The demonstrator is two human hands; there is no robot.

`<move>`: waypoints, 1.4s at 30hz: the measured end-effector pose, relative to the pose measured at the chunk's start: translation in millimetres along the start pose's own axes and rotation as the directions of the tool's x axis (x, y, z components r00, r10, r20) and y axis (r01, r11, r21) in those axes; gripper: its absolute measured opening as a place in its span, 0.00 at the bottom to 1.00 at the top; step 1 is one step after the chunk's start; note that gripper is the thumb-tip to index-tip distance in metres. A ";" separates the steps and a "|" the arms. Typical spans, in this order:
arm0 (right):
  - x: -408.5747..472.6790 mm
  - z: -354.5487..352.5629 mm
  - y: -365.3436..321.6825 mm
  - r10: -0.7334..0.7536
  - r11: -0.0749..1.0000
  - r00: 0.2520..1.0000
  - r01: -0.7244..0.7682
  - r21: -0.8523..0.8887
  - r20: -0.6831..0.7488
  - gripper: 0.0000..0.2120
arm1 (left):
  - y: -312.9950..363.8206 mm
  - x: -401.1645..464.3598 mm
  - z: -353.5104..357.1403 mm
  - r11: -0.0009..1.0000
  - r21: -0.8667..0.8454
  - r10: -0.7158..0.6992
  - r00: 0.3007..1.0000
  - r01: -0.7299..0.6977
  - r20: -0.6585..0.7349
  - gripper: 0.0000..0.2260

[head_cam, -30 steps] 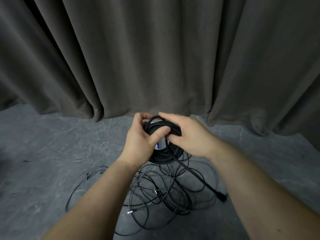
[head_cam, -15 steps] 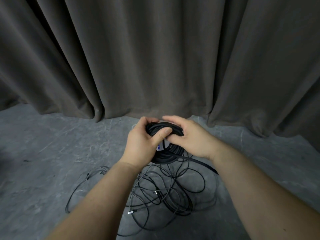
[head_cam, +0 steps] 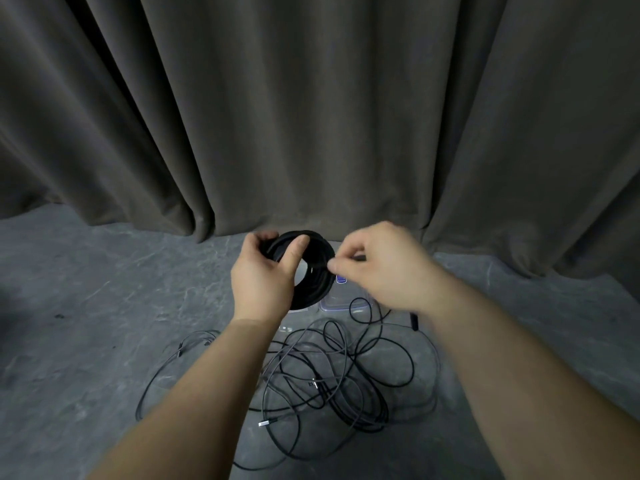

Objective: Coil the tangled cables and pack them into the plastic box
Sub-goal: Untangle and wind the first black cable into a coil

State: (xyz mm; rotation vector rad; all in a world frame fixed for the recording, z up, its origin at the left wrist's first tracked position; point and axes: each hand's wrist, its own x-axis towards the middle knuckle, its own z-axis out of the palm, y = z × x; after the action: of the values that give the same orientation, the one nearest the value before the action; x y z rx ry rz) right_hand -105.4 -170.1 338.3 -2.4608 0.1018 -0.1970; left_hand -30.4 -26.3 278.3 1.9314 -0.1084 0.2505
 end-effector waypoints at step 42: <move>9.7 24.9 32.9 0.113 0.503 0.991 0.003 0.865 -0.070 0.18 | 38.5 -11.1 4.3 0.595 -0.604 -0.309 0.845 0.530 0.436 0.09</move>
State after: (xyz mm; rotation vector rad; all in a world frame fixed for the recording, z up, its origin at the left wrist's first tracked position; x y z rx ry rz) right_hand -92.5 -181.7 299.6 -1.4055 0.0990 -0.2820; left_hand -48.2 -44.9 309.3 1.1362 0.0698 -0.3736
